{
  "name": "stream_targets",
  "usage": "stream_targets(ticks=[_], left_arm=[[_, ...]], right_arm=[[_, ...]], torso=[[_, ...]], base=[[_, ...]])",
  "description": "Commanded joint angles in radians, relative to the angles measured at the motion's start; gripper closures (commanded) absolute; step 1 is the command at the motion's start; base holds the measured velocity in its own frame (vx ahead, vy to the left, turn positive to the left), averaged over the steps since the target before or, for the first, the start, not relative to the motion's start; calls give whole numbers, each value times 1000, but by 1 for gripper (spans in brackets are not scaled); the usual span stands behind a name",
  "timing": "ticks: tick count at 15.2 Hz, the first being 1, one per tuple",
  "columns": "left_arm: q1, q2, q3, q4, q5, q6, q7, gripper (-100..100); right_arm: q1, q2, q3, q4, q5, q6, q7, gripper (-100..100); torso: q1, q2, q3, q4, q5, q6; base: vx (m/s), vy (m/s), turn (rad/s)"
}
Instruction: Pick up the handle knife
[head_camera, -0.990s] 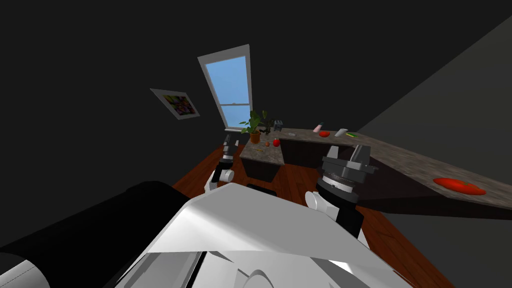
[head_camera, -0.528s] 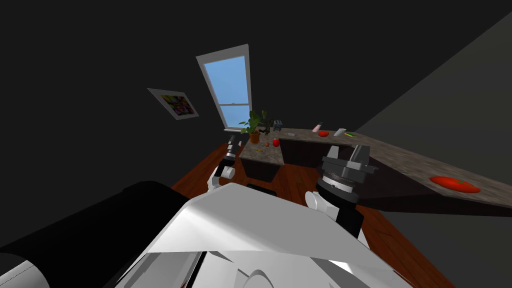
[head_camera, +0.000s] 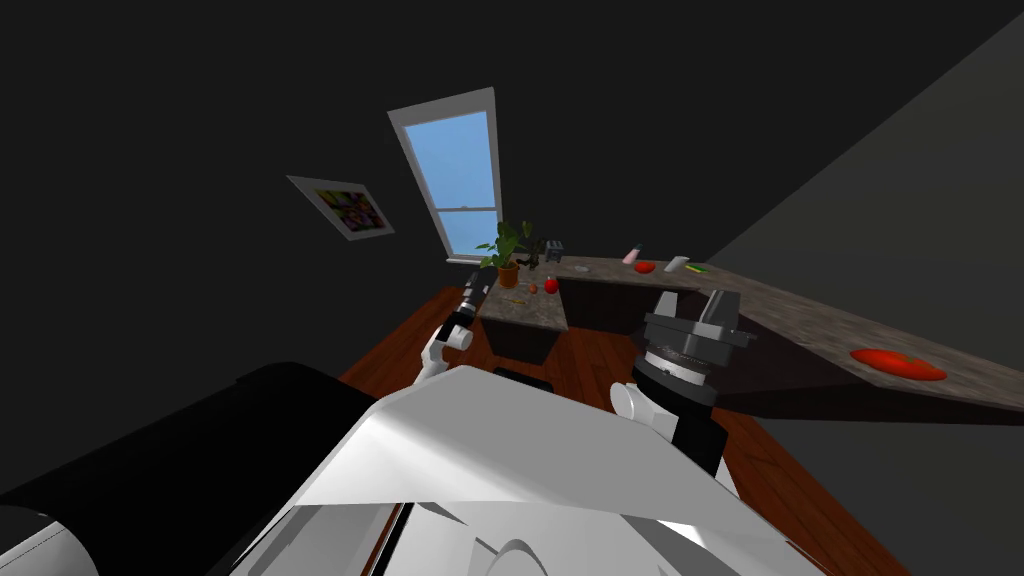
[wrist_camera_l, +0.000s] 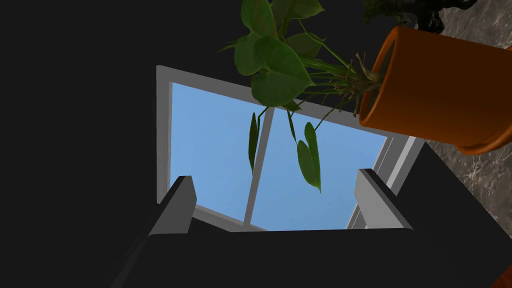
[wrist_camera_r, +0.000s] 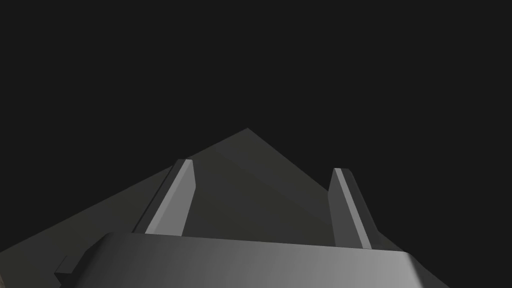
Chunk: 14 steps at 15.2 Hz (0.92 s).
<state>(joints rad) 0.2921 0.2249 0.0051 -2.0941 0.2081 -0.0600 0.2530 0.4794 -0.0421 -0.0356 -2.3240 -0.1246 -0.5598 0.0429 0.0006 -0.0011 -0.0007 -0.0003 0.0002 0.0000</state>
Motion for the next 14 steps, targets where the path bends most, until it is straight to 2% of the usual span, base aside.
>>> stream_targets(ticks=[1, 3, 4, 6, 7, 9, 10, 12, 13, 14], left_arm=[[-40, 9, -6, 38, 11, 50, 10, -100], [-40, 9, -6, 38, 11, 71, 10, -100], [-74, 19, -9, 68, 23, 105, 21, -100], [-74, 19, -9, 68, 23, 128, 21, -100], [-109, 28, -12, 100, 35, 161, 33, -100], [-109, 28, -12, 100, 35, 186, 33, -100], [-145, 37, -15, 133, 47, 218, 45, -100], [-145, 37, -15, 133, 47, 246, 45, -100], [-182, 45, -18, 166, 60, 278, 57, -100], [-182, 45, -18, 166, 60, 298, 57, -100]], right_arm=[[0, 0, 0, 0, 0, 0, 0, 0], [0, 0, 0, 0, 0, 0, 0, 0], [0, 0, 0, 0, 0, 0, 0, 0], [0, 0, 0, 0, 0, 0, 0, 0], [0, 0, 0, 0, 0, 0, 0, 0], [0, 0, 0, 0, 0, 0, 0, 0], [0, 0, 0, 0, 0, 0, 0, 0], [0, 0, 0, 0, 0, 0, 0, 0], [0, 0, 0, 0, 0, 0, 0, 0], [0, 0, 0, 0, 0, 0, 0, 0]], torso=[[0, 0, 0, 0, 0, 0], [0, 0, 0, 0, 0, 0], [0, 0, 0, 0, 0, 0], [0, 0, 0, 0, 0, 0], [0, 0, 0, 0, 0, 0], [0, 0, 0, 0, 0, 0], [0, 0, 0, 0, 0, 0], [0, 0, 0, 0, 0, 0], [0, 0, 0, 0, 0, 0], [0, 0, 0, 0, 0, 0]], base=[[9, 6, -21], [9, 6, -22], [10, 6, -21], [10, 6, -22], [9, 7, -27], [10, 6, -22], [11, 5, -32], [11, 6, -22], [10, 6, -25], [12, 8, -35]])
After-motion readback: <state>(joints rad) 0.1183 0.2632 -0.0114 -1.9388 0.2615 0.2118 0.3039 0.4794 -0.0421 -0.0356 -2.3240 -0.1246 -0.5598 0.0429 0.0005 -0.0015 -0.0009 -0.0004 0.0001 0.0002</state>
